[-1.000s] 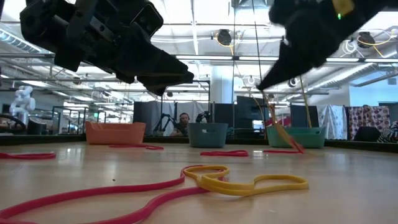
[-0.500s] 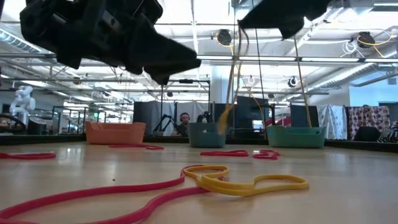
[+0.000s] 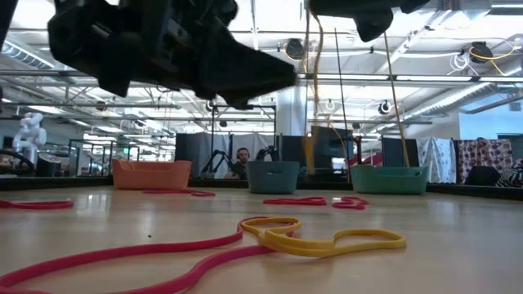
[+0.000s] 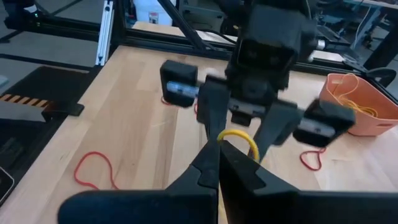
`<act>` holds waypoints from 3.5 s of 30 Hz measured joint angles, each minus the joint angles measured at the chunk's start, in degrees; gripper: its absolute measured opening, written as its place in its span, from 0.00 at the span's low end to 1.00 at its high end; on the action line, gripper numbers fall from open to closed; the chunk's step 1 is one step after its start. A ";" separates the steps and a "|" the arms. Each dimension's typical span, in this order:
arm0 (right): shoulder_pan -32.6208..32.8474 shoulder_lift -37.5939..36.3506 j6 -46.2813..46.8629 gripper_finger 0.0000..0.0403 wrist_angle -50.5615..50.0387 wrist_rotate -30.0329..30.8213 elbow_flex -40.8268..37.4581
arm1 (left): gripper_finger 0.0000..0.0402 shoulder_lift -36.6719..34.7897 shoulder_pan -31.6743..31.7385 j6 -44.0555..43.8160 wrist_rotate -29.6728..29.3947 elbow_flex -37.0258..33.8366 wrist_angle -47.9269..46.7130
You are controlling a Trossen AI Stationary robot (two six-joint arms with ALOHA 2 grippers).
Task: Sort rubber bands into baskets
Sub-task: Put the yellow rubber band into the orange bin
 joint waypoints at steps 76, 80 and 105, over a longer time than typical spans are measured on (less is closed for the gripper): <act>-0.13 0.07 7.54 0.23 -11.77 0.34 0.00 | 0.00 -26.94 42.95 16.00 -22.60 7.82 -89.09; -0.13 0.07 7.54 0.23 -11.76 0.35 0.00 | 0.00 -26.94 45.00 19.57 -22.56 7.82 -91.17; -0.13 0.07 7.32 0.23 -11.69 0.14 0.00 | 0.07 -22.46 46.84 20.88 -24.00 7.53 -92.10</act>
